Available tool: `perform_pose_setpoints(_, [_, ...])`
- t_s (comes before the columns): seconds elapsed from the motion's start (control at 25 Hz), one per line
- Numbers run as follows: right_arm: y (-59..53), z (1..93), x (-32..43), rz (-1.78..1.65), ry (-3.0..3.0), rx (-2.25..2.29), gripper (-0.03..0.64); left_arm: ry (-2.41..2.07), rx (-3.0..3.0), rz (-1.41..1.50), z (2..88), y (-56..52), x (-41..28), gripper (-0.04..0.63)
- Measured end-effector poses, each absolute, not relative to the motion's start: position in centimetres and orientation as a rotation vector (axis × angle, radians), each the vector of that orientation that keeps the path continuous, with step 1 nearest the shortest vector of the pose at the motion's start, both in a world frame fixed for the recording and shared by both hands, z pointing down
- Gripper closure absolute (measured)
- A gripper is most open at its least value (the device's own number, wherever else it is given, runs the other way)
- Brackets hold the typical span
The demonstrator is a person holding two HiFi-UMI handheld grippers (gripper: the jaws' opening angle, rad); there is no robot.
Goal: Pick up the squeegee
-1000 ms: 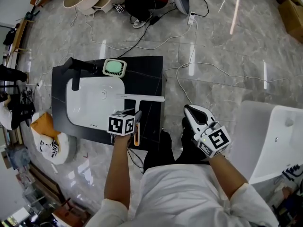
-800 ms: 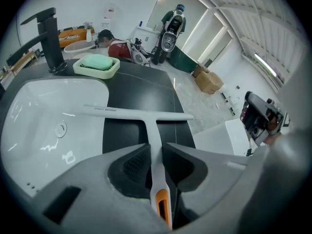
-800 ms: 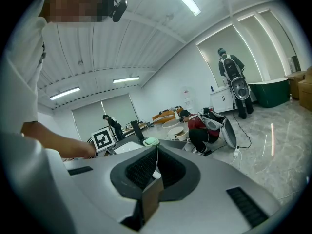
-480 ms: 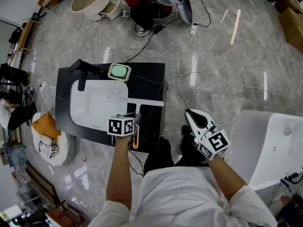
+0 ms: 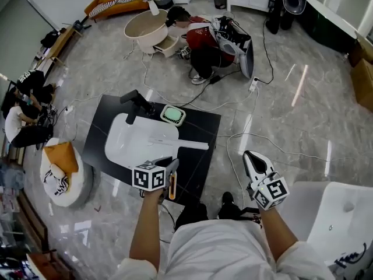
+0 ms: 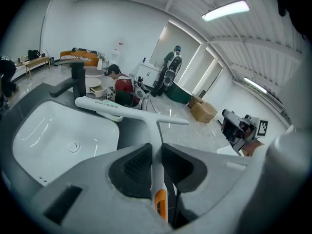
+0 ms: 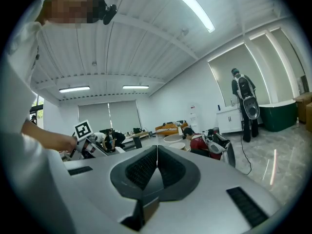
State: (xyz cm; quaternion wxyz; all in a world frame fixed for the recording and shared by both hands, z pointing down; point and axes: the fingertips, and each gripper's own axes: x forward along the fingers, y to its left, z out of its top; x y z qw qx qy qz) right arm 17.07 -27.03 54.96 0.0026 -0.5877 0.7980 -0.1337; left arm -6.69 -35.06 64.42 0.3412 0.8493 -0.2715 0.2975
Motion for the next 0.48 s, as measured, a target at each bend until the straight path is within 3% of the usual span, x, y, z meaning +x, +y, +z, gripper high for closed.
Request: perform_pose_setpoints(0.48, [-28.1,42.6,16.1,-0.031,2.606,-1.658,0.601,-0.906,2.498,0.402,49.0,-34.4,-10.2,0.517])
